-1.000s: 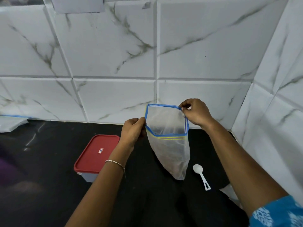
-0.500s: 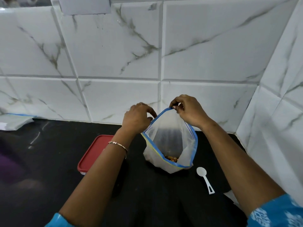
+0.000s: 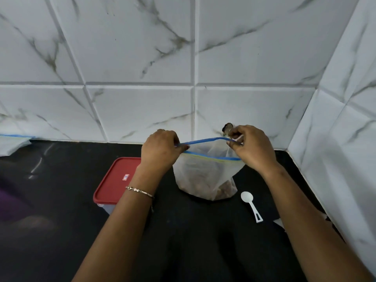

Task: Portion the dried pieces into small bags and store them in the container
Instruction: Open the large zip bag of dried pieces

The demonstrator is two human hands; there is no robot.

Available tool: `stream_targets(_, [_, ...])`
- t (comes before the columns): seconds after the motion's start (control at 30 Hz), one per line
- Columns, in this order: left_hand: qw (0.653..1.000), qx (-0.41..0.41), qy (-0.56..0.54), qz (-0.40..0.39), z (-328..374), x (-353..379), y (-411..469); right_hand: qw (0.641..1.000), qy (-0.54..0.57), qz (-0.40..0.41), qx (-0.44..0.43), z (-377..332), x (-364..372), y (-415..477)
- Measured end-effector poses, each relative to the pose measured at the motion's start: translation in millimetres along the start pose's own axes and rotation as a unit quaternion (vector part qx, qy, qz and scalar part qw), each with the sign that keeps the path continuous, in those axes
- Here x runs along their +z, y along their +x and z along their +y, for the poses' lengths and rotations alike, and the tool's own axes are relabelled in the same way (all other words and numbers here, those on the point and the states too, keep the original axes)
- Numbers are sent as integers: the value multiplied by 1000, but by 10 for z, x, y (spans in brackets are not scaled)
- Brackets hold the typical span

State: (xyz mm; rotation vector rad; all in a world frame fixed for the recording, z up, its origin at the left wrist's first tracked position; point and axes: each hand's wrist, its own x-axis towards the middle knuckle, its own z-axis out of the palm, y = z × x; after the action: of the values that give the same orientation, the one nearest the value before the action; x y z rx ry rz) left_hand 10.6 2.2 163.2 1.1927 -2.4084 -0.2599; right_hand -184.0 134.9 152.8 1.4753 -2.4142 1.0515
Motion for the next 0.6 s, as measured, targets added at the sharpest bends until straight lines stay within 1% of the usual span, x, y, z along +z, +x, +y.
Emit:
stream_targets(0.1, [1000,2,-3,-24,-8,12,-3,996,-82,-9,25,65,-49,-152])
stream_targets(0.2, [999,-2,-33,-13,37,13,-9,990,-121,-30,58,150,-43,-184])
stream_targets(0.3, [994,-27,-103,-9,26,19,22,992,-84,-33,87,213,-65,-165])
stream_targets(0.33, [986,-48,-155,-21,11,24,40,993,-55,-26,96,225,-79,-153])
stream_targets(0.37, [969,-76,-231,-38,-9,32,56,994,-25,-17,104,238,-84,-139])
stream_targets(0.4, [940,-105,-321,-53,-29,44,70,994,12,-7,112,243,-87,-127])
stream_targets(0.47, [859,-156,-481,-78,-51,74,79,983,122,2,138,237,-71,-97])
stream_targets(0.53, [772,-194,-597,-104,-60,84,71,957,240,-3,165,194,-52,-70])
stream_targets(0.6, [679,-236,-683,-133,-89,106,73,921,334,-12,201,123,-56,-55])
